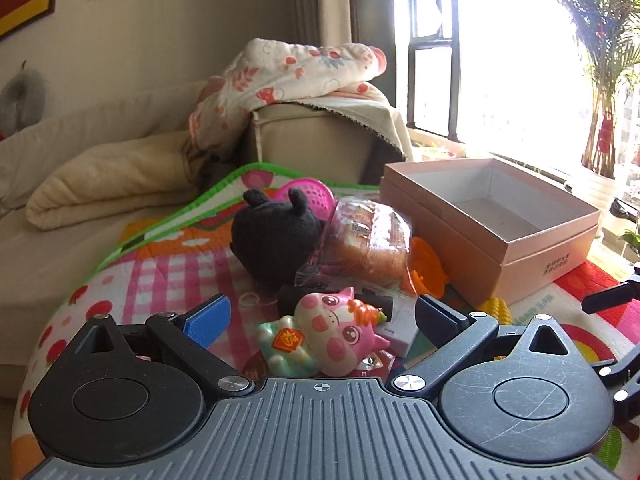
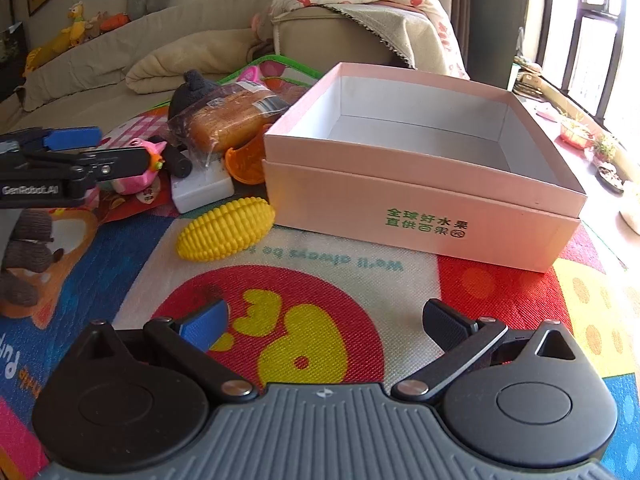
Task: Organize objects
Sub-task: 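Grasp the yellow corn toy with the right gripper while the left grasps the pink pig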
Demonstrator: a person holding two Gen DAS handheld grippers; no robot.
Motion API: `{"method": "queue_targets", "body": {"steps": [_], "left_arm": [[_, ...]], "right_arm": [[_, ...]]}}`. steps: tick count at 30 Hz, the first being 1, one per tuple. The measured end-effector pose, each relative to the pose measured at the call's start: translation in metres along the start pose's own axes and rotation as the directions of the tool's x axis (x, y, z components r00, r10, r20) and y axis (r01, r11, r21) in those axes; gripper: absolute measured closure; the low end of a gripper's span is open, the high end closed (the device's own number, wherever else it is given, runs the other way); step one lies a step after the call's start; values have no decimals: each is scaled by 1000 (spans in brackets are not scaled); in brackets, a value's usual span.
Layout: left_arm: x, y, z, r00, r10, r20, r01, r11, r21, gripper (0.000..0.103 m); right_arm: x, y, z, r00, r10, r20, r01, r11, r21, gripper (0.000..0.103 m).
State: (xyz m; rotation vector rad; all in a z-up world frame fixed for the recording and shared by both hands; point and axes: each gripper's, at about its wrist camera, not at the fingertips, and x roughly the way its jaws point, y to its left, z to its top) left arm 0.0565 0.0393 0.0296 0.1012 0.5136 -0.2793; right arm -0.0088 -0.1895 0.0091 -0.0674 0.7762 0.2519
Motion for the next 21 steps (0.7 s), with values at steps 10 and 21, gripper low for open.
{"method": "queue_targets", "body": {"steps": [10, 21], "left_arm": [[-11, 17, -14, 998, -62, -11, 61, 995, -80, 30], [-76, -8, -14, 991, -130, -43, 129, 991, -31, 34]], "right_arm": [[14, 54, 30, 993, 55, 100, -37, 984, -176, 2], [14, 46, 27, 995, 91, 52, -85, 991, -103, 60]]}}
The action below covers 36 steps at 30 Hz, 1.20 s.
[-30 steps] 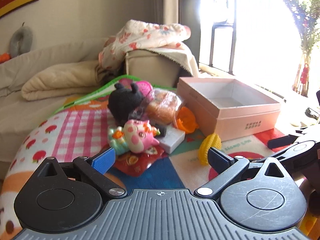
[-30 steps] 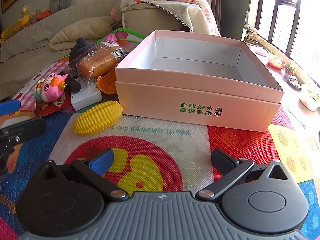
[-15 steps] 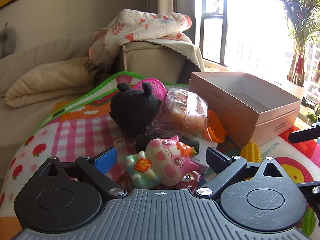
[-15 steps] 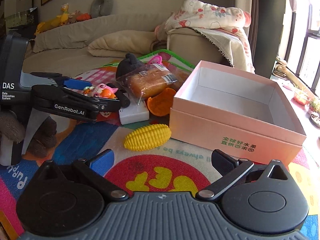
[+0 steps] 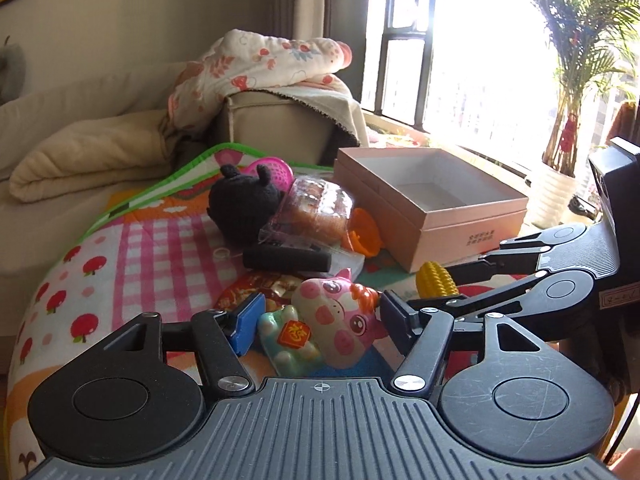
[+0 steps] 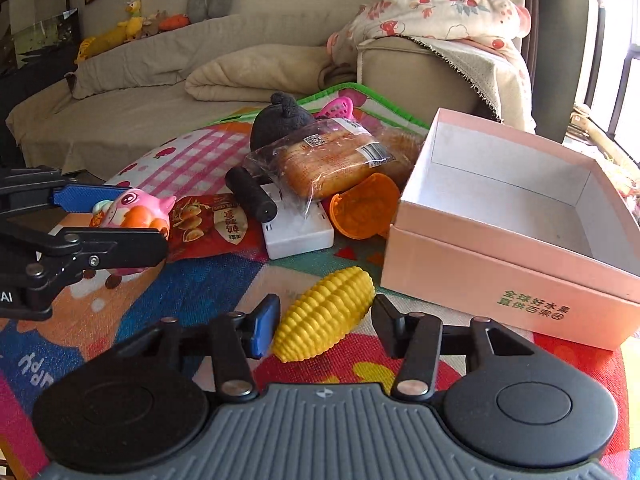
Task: Organize objects
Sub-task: 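Grasp the yellow corn toy with the right gripper while the left grasps the pink pig, then carry the corn with the right gripper while the left carries the pig into the pink box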
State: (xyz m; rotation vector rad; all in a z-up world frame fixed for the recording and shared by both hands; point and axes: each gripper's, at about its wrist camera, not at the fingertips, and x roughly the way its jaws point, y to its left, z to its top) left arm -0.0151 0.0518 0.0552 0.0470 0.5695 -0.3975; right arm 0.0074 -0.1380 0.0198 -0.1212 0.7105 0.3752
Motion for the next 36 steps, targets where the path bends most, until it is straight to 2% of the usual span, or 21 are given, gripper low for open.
{"method": "queue_targets", "body": {"steps": [1, 4, 7, 14, 15, 17, 19, 24, 27, 31, 36], "left_arm": [[-4, -6, 2, 1000, -19, -3, 19, 1000, 3, 34], [-12, -21, 16, 995, -101, 25, 101, 994, -31, 34], [-8, -38, 45, 984, -157, 83, 162, 985, -53, 35], [42, -78, 129, 953, -186, 239, 209, 975, -76, 31], [57, -83, 137, 954, -184, 236, 207, 976, -72, 29], [84, -89, 144, 970, -145, 195, 164, 983, -86, 29], [105, -88, 140, 980, -108, 166, 125, 987, -98, 29], [104, -61, 124, 967, -129, 219, 168, 970, -173, 31], [90, -52, 110, 970, -111, 215, 141, 982, -127, 31], [54, -33, 73, 968, -136, 209, 160, 982, -103, 31], [24, -16, 23, 990, -50, 129, 52, 999, -9, 31]], "right_arm": [[-13, -3, -5, 1000, 2, 5, -2, 1000, -3, 73], [-47, -16, -17, 1000, 11, 20, -11, 1000, 17, 74], [-82, -26, -28, 998, -22, 57, 21, 1000, 20, 74], [-130, -36, -33, 988, -58, 146, 53, 998, 38, 74], [-133, -36, -32, 986, -63, 154, 58, 998, 40, 74], [-135, -38, -29, 984, -75, 160, 68, 997, 45, 74], [-137, -39, -28, 983, -87, 164, 80, 996, 45, 74], [-132, -52, -24, 982, -106, 158, 94, 993, 77, 74], [-124, -60, -17, 983, -109, 146, 94, 990, 103, 74], [-121, -77, 8, 975, -118, 186, 93, 986, 140, 74], [-104, -110, 63, 962, -145, 232, 95, 972, 213, 74]]}}
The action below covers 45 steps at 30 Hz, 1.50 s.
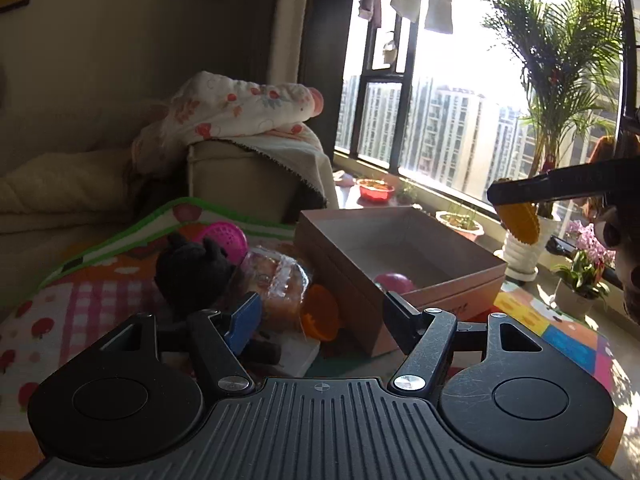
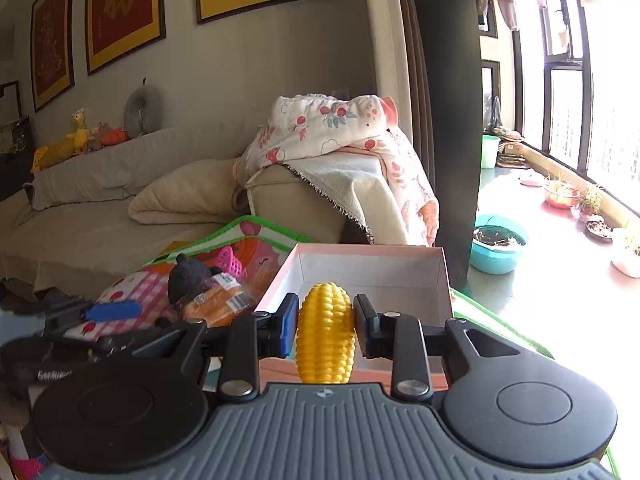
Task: Organize objects
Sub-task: 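Carry the corn with the right gripper while the left carries the pig into the pink box, then grasp the black marker on the mat with the left gripper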
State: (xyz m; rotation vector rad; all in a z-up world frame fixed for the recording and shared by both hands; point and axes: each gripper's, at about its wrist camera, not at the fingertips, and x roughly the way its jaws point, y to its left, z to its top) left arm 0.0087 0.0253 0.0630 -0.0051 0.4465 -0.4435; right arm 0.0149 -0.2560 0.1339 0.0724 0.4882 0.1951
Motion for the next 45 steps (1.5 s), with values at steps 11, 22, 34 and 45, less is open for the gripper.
{"method": "queue_targets", "body": {"steps": [11, 22, 34, 45], "left_arm": [[-13, 43, -31, 985, 125, -122, -125, 992, 10, 31], [46, 50, -3, 979, 84, -185, -152, 906, -394, 31], [78, 64, -8, 945, 238, -224, -304, 893, -332, 63], [32, 45, -22, 973, 111, -201, -147, 973, -175, 79]], "right_arm": [[47, -7, -4, 998, -30, -59, 34, 997, 72, 13], [8, 17, -81, 995, -81, -63, 78, 995, -57, 5], [4, 36, -115, 996, -59, -70, 52, 994, -97, 5], [18, 79, -94, 997, 23, -77, -37, 981, -190, 5]]}}
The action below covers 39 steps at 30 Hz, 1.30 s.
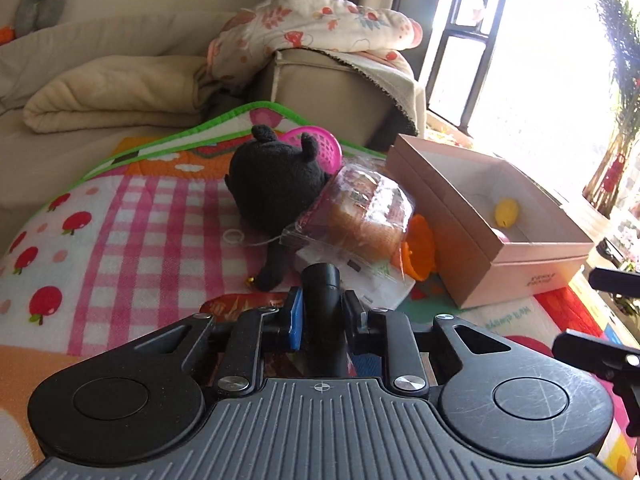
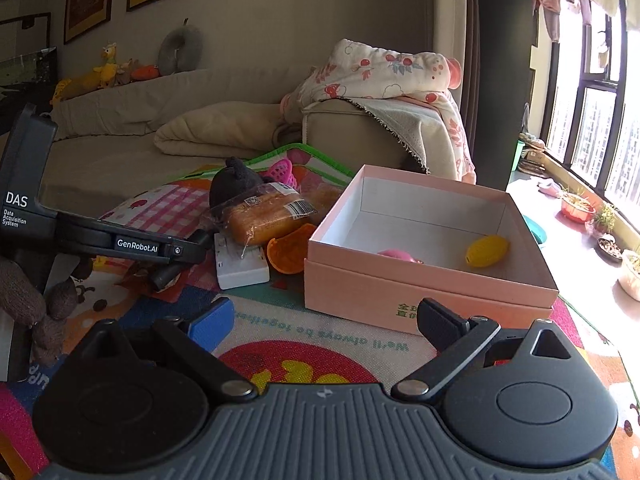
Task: Organize objects
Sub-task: 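Grasp the black marker on the mat with the left gripper, then grasp the red egg-snack packet with the right gripper while the left holds the marker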
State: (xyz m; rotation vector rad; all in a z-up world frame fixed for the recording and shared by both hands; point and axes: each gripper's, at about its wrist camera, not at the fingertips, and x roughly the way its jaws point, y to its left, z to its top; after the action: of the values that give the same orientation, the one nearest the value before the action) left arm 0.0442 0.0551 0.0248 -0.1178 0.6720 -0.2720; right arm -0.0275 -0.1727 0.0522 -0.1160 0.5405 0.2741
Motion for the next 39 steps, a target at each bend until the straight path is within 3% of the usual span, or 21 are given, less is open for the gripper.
{"method": "queue_targets", "body": {"steps": [7, 11, 15, 21, 24, 25, 28, 34, 39], "left_arm": [[-65, 22, -41, 996, -85, -27, 85, 996, 2, 80], [-89, 48, -54, 999, -32, 1, 32, 999, -39, 80], [-102, 79, -54, 999, 23, 44, -18, 993, -116, 80], [-111, 93, -53, 996, 65, 66, -54, 987, -153, 80], [-113, 92, -55, 996, 70, 53, -61, 987, -149, 80], [-114, 90, -55, 997, 69, 46, -61, 988, -143, 80], [-116, 79, -56, 998, 53, 33, -49, 992, -113, 80], [-113, 37, -55, 999, -37, 0, 37, 999, -28, 80], [-104, -15, -30, 986, -169, 4, 168, 984, 50, 80]], "right_arm": [[23, 37, 32, 995, 97, -38, -100, 992, -81, 5], [44, 64, 35, 985, 149, -90, -158, 982, -107, 5], [71, 98, 32, 961, 208, -179, -229, 968, -103, 5], [116, 133, 37, 940, 228, -255, -239, 971, -11, 5], [131, 144, 40, 944, 190, -271, -207, 978, -34, 19], [131, 145, 40, 947, 171, -271, -193, 979, -57, 29], [116, 137, 41, 940, 185, -287, -213, 975, -67, 29], [40, 88, 24, 952, 200, -230, -224, 971, -84, 29], [-34, 30, -1, 989, 95, -115, -102, 993, -55, 29]]}}
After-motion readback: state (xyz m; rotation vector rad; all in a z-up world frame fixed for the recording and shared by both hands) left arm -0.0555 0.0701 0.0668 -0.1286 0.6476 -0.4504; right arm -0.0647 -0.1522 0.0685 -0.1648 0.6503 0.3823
